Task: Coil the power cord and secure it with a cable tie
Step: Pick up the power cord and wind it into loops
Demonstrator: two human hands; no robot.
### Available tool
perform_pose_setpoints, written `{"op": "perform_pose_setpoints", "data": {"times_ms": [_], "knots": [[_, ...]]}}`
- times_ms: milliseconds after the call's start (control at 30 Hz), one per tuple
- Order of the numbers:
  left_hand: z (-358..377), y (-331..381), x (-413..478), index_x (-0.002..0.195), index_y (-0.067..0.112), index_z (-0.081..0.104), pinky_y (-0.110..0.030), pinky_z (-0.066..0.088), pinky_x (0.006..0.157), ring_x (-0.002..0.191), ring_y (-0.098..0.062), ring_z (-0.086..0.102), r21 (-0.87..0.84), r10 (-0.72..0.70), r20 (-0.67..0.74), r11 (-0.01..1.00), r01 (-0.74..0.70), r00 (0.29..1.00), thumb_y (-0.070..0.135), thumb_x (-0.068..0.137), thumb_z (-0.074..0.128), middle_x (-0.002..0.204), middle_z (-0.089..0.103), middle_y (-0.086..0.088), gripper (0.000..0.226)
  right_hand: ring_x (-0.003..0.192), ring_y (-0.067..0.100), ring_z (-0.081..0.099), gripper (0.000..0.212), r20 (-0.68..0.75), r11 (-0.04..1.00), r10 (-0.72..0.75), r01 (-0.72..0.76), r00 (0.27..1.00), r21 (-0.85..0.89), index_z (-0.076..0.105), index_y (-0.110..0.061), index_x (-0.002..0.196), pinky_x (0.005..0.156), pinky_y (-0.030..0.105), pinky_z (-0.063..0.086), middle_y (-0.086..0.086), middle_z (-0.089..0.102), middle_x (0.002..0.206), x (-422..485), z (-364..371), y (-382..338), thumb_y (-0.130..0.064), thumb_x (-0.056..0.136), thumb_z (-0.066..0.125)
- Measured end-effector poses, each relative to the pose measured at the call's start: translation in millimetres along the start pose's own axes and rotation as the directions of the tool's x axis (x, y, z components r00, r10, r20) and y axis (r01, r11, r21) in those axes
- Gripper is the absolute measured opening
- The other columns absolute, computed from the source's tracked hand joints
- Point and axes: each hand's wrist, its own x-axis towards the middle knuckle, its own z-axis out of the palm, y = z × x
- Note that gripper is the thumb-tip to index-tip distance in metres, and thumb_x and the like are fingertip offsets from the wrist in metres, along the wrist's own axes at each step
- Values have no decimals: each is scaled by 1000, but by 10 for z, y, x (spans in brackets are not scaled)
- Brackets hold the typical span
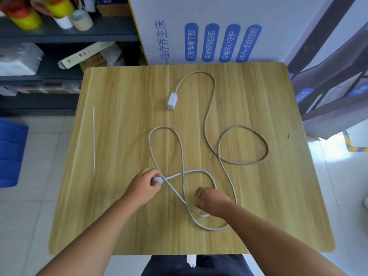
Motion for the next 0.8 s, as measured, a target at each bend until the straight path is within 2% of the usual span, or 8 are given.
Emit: {"op": "perform_pose_setpoints", "data": {"times_ms": [133,267,333,433,533,667,733,800], "knots": [[-240,253,10,98,22,70,-20,45,66,74,-7,57,-36,106,-138,993,-112,985,11,84,62,92,56,7,19,91,25,67,27,32,958,-59,48,998,284,61,-22,109,78,27,50,9,73,101,10,46,-230,-37,90,50],[-466,449,79,98,20,73,-18,39,63,67,-2,53,-12,157,-259,986,-166,953,10,84,63,90,55,7,19,68,22,67,40,43,724,-161,88,986,684,58,-13,96,60,19,50,18,72,87,-89,-125,-473,-48,99,38],[-589,505,114,100,19,73,-13,37,62,67,-1,53,-8,142,-298,988,-151,944,12,85,62,92,56,6,20,57,16,66,37,63,726,-195,100,979,681,56,-14,93,53,18,50,11,70,80,-128,-242,-524,-49,97,44],[-776,556,163,104,19,72,-18,39,63,69,-4,54,-6,113,-348,992,-123,931,15,87,61,95,57,6,20,51,14,59,26,54,863,-189,140,980,485,58,-17,87,45,18,43,1,69,70,-145,-441,-515,-41,94,51],[-995,573,212,105,16,72,-26,40,70,75,-17,58,-23,80,-388,995,-97,918,14,88,60,97,57,2,21,61,15,56,32,-217,929,-62,136,974,345,64,-19,86,58,28,41,-5,62,64,-173,-741,-360,-42,97,46],[-1297,569,267,108,13,69,-28,39,75,86,-22,56,-25,42,-420,998,-58,907,9,94,48,109,60,-9,25,67,21,58,33,-526,874,198,94,827,477,65,-16,84,55,27,37,0,62,68,-273,-1194,-7,-35,99,43],[-1436,612,273,107,11,68,-31,38,73,86,-24,53,-38,31,-455,998,-54,890,6,97,42,114,59,-15,29,68,26,61,35,-530,742,421,56,736,668,64,-12,85,60,31,45,4,64,67,-228,-1330,314,-32,99,40],[-1585,727,250,105,14,66,-31,37,66,83,-25,52,-46,51,-502,995,-85,863,6,99,37,114,58,-15,31,75,32,65,34,-440,619,573,-13,691,786,65,-7,95,73,45,55,9,69,75,-173,-1379,661,-32,92,42]]}}
